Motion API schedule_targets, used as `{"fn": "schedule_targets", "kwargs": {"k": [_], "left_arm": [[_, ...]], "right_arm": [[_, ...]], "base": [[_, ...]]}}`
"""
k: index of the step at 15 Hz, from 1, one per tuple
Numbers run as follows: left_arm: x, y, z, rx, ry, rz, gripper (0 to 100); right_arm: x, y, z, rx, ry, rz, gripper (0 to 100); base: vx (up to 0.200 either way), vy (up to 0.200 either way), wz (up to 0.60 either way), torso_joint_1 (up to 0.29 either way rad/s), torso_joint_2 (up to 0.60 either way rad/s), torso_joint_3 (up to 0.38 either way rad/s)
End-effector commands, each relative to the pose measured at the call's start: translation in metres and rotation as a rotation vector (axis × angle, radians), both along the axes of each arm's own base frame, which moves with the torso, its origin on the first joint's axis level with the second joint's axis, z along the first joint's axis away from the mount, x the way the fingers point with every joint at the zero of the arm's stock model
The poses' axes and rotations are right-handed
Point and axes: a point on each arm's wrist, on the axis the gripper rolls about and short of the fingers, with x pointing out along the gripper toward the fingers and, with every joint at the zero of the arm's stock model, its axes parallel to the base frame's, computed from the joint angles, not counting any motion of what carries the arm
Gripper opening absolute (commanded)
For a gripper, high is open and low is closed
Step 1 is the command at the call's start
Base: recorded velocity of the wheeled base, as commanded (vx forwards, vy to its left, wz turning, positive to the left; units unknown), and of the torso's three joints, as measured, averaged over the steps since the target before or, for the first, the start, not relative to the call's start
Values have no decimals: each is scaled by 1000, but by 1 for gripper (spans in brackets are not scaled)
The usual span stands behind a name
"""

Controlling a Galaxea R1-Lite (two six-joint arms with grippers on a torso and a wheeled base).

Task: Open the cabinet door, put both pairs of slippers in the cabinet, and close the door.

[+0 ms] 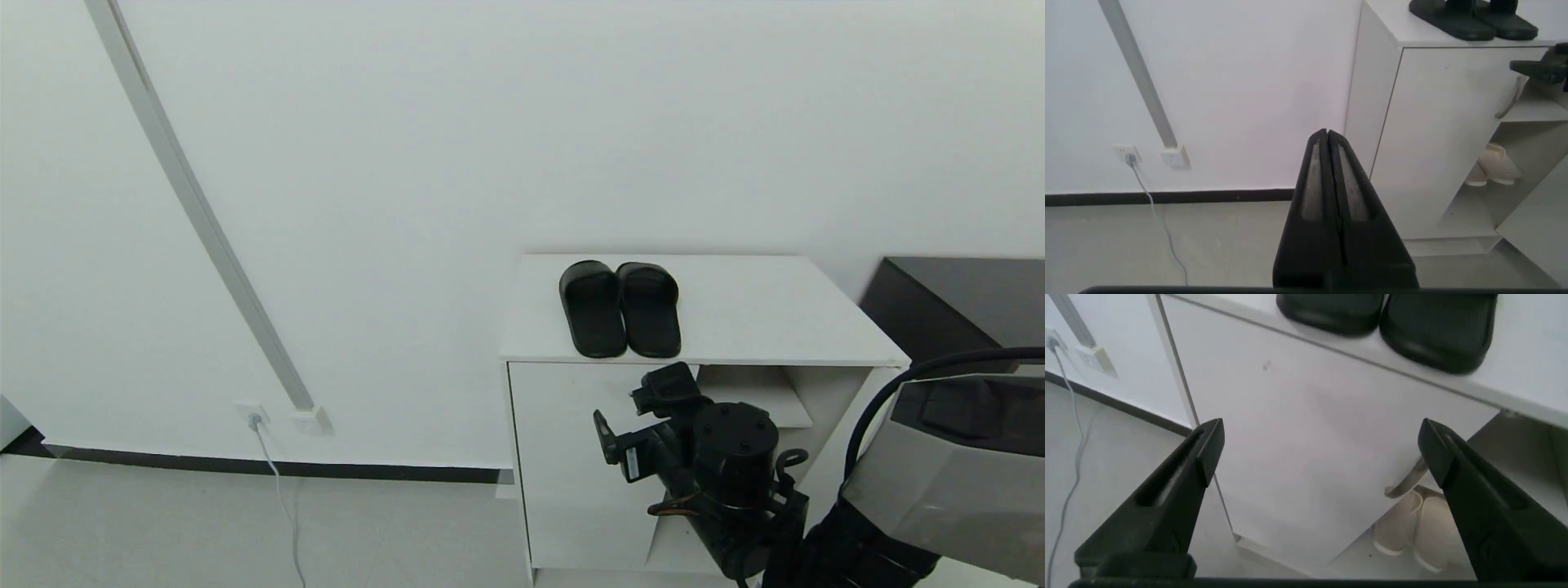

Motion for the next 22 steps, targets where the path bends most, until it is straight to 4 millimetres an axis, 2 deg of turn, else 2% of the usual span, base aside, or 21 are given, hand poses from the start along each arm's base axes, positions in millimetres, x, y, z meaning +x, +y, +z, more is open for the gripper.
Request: {"fn": "schedule_targets", "kwargs": {"k": [1, 5, 6, 10, 12, 15, 16, 17, 18, 19, 22], "left_arm": [[0, 0, 0, 0, 1, 0, 0], [0, 0, 0, 0, 1, 0, 0], [0, 0, 0, 0, 1, 2, 0], [0, 0, 0, 3, 1, 0, 0], [0, 0, 0, 3, 0, 2, 0], [0, 0, 0, 3, 1, 2, 0], [0, 0, 0, 3, 1, 0, 0], [0, 0, 0, 3, 1, 0, 0], [0, 0, 0, 3, 1, 2, 0], [0, 0, 0, 3, 1, 2, 0], [0, 0, 0, 3, 1, 0, 0]], "right_arm": [[0, 0, 0, 0, -1, -1, 100], [2, -1, 0, 2, -10, -7, 100], [3, -2, -6, -12, -7, -12, 100], [11, -5, -7, -30, -99, -7, 100], [17, -5, 6, -17, -113, -15, 100], [37, 1, 31, 34, -65, -41, 100], [44, 6, 53, 73, -28, -56, 100], [46, 8, 69, 97, 4, -58, 100], [46, 10, 75, 108, 19, -61, 100], [45, 10, 92, 146, 73, -69, 100], [37, 5, 106, 175, 177, -110, 100]], "base": [[0, 0, 0, 188, -398, -212], [0, 0, 0, 176, -376, -199], [0, 0, 0, 85, -193, -85], [0, 0, 0, 5, -14, -9], [0, 0, 0, 0, 0, 0], [0, 0, 0, 0, 0, 0], [0, 0, 0, 0, 0, 0], [0, 0, 0, 0, 0, 0], [0, 0, 0, 0, 0, 0], [0, 0, 0, 0, 0, 0], [0, 0, 0, 0, 0, 0]]}}
